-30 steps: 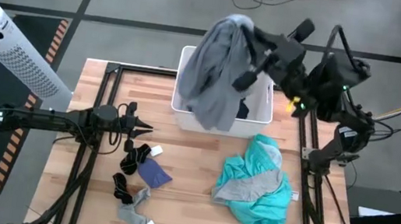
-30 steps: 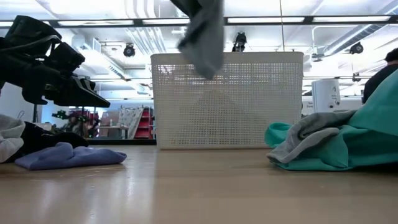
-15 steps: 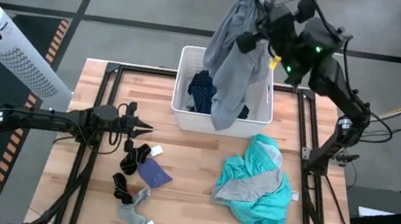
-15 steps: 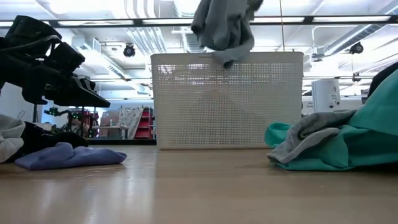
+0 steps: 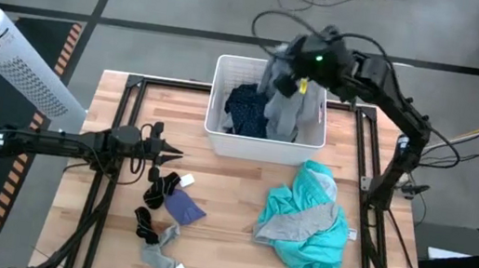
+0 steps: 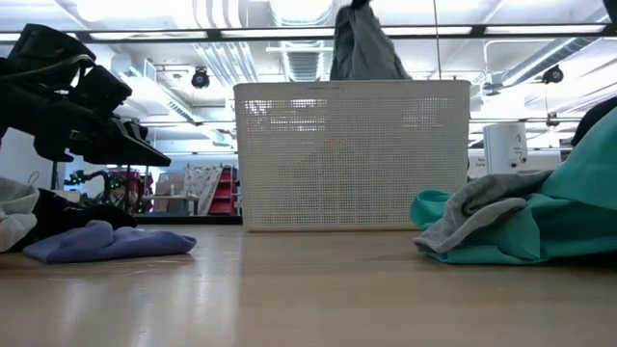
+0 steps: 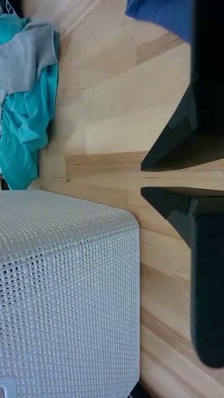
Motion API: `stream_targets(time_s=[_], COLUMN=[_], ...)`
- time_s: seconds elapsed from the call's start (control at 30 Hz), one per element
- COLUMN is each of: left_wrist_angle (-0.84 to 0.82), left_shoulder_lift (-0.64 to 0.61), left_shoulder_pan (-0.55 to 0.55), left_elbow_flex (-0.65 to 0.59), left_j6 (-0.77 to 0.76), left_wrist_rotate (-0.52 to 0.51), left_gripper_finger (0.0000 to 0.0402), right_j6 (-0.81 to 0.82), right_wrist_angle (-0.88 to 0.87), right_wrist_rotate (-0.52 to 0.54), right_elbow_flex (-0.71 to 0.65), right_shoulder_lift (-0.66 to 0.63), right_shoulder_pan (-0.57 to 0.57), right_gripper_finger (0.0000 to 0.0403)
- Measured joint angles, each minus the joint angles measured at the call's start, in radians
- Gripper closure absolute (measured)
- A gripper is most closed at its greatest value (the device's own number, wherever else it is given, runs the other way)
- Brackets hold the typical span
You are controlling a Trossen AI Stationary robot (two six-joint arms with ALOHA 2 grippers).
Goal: Sort clothes
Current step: Put the gray shirt into the white laundry bin
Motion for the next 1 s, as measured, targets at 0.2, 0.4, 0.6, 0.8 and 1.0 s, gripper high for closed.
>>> stream_targets(time_s=[0.2,0.4,0.6,0.8,1.0], left_wrist_angle=[0.0,0.0,0.0,0.0,0.0], left_shoulder_lift=[0.0,0.0,0.0,0.0,0.0], left_shoulder_pan=[0.0,0.0,0.0,0.0,0.0], left_elbow_flex=[0.0,0.0,0.0,0.0,0.0], left_j6=[0.0,0.0,0.0,0.0,0.0], left_wrist_rotate=[0.0,0.0,0.0,0.0,0.0], left_gripper_finger=[0.0364,0.0364,0.0364,0.0364,0.0364], right_j6=[0.065,0.053,0.023,-0.041,-0.046], right_wrist_angle=[-0.163,-0.204,-0.239,-0.242,-0.237], right_wrist_rotate=[-0.11,-0.233,-0.378,-0.469,-0.515], right_elbow_flex=[0.0,0.001,0.001,0.0,0.0], right_shoulder_lift=[0.097,0.233,0.391,0.497,0.54], right_shoulder_pan=[0.0,-0.034,-0.087,-0.112,-0.136], right_gripper_finger=[0.0401,0.0401,0.0401,0.0402,0.0401])
